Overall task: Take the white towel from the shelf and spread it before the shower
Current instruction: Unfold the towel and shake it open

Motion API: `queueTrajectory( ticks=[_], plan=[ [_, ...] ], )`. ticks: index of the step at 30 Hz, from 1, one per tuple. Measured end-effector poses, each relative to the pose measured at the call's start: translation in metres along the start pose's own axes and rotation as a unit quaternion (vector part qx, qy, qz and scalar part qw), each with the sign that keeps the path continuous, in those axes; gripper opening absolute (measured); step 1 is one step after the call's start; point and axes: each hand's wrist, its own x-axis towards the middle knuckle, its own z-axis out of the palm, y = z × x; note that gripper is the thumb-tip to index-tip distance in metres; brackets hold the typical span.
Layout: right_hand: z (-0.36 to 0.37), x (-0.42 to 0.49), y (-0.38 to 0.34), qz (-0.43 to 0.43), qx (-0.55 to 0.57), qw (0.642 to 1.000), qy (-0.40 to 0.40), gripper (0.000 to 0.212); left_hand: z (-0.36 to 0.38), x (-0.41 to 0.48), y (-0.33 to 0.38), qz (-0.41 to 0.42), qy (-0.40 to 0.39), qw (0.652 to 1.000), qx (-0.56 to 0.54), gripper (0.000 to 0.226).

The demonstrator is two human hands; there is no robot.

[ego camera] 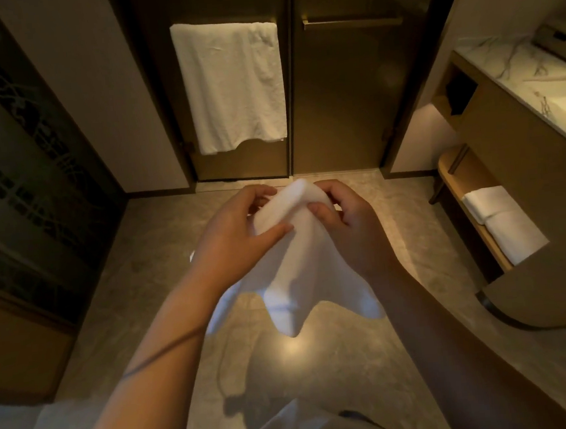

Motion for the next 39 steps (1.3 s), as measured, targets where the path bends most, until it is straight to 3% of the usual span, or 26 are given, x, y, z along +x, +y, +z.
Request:
queueTrajectory(
  ticks=[3,6,10,17,21,23,26,28,35,39],
  plan=[
    [-0.002,0.002,-0.004,0.008,-0.009,1.0,0.027,0.014,-0.005,-0.009,-0.023,-0.042,-0.071,0.994,0.078,0.057],
    [-0.003,0.006,-0.008,0.037,-0.006,0.998,0.045,0.017,-0.008,-0.011,-0.033,-0.063,-0.071,0.99,0.105,0.042],
    [-0.001,0.007,-0.008,0.05,-0.002,0.995,0.09,0.015,-0.012,-0.006,-0.029,-0.055,-0.071,0.994,0.065,0.025],
    [0.003,0.009,0.011,0.119,-0.009,0.98,0.156,0.032,0.002,0.003,-0.01,-0.049,-0.098,0.994,0.029,0.029],
    [0.01,-0.004,0.005,0.151,-0.113,0.965,0.183,0.05,0.01,0.01,-0.007,-0.08,-0.073,0.994,0.015,0.024],
    [0.018,-0.019,-0.003,0.132,-0.149,0.969,0.145,0.048,0.012,0.013,-0.008,-0.108,-0.054,0.993,0.0,0.023],
    [0.034,-0.042,-0.017,0.124,-0.095,0.987,0.024,0.03,0.015,0.018,-0.005,-0.153,-0.038,0.987,-0.036,0.022],
    [0.042,-0.051,-0.024,0.116,-0.085,0.99,-0.011,0.03,0.016,0.019,-0.002,-0.177,-0.029,0.982,-0.06,0.018],
    [0.044,-0.047,-0.028,0.105,-0.094,0.989,0.033,0.036,0.008,0.013,0.011,-0.269,-0.023,0.913,-0.306,0.008],
    [0.054,-0.045,-0.027,0.12,-0.087,0.988,0.039,0.062,0.004,0.013,0.017,-0.296,-0.04,0.88,-0.368,0.009]
  ],
)
